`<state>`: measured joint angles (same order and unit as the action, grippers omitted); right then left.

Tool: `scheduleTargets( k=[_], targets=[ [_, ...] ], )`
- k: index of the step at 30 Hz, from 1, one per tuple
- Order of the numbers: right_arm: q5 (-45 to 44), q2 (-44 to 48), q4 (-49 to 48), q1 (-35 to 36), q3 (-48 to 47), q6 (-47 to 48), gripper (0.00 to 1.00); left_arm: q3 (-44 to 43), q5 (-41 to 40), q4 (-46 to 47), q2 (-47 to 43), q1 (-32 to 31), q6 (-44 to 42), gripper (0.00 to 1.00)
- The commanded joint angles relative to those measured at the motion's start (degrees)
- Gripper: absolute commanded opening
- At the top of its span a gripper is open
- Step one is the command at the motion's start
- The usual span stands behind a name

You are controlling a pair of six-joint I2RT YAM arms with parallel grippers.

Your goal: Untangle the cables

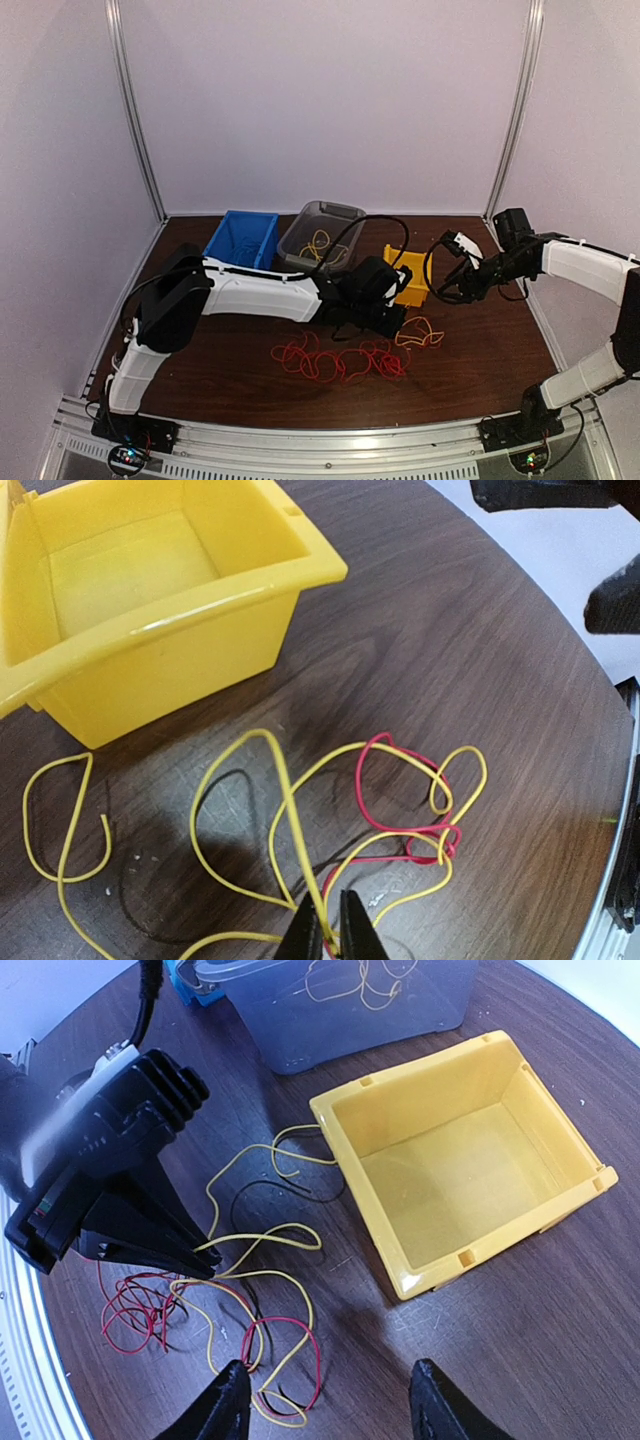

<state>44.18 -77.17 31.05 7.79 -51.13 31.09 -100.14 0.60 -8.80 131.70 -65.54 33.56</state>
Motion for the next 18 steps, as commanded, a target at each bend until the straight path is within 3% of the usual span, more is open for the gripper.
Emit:
scheduleTargets(
  k=[1,5,18],
  targets=[
    [1.0,1.0,-0.5,0.0,0.6,-0.4,0.55,-2.2,2.1,2.9,0.5,0.9,-0.6,0.0],
    [1.0,1.1,-0.6,0.0,0.7,-0.3,0.55,-2.1,1.4,3.1,-2.2,0.9,-2.4,0.0],
    [1.7,0.2,0.0,0.0,0.5,0.1,0.55,0.5,-9.8,3.1,-23.7,0.8,-11.4,0.0]
  ],
)
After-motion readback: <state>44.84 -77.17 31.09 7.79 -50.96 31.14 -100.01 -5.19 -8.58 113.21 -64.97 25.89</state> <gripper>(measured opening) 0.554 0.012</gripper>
